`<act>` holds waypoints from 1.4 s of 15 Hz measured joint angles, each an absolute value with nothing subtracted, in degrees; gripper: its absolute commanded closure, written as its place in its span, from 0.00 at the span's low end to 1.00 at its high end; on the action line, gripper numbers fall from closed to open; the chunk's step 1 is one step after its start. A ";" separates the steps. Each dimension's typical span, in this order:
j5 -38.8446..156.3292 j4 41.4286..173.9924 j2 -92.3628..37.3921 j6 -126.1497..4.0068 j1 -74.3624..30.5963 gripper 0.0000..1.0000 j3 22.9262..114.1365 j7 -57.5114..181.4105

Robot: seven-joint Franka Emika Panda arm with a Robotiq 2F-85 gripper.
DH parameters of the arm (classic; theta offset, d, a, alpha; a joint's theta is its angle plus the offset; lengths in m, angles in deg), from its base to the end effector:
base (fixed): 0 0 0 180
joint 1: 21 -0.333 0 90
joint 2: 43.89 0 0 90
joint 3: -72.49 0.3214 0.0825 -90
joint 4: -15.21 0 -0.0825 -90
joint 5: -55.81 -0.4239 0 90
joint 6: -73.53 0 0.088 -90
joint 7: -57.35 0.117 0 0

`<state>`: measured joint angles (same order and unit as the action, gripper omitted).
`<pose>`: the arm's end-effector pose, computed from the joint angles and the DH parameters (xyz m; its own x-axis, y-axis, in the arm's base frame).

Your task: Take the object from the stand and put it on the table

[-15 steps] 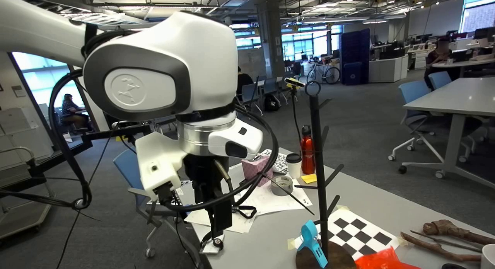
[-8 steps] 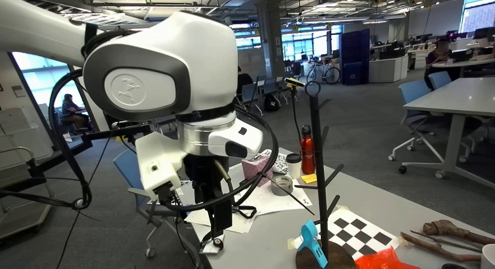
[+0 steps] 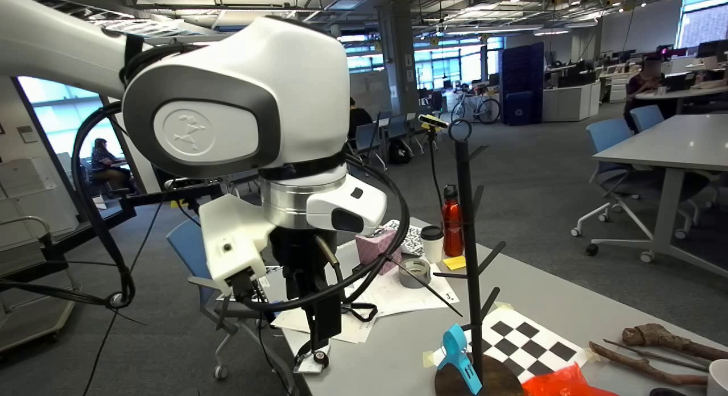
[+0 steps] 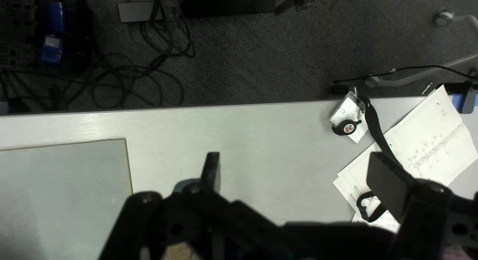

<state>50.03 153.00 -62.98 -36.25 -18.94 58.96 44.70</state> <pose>0.4394 -0.1136 0.4002 0.9900 -0.0612 -0.1272 -0.0856 -0.9768 -0.1964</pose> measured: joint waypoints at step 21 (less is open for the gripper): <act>53.13 158.21 -55.78 -60.71 -17.74 0.00 61.91 47.31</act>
<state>53.13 158.21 -55.78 -60.71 -17.74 61.91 47.31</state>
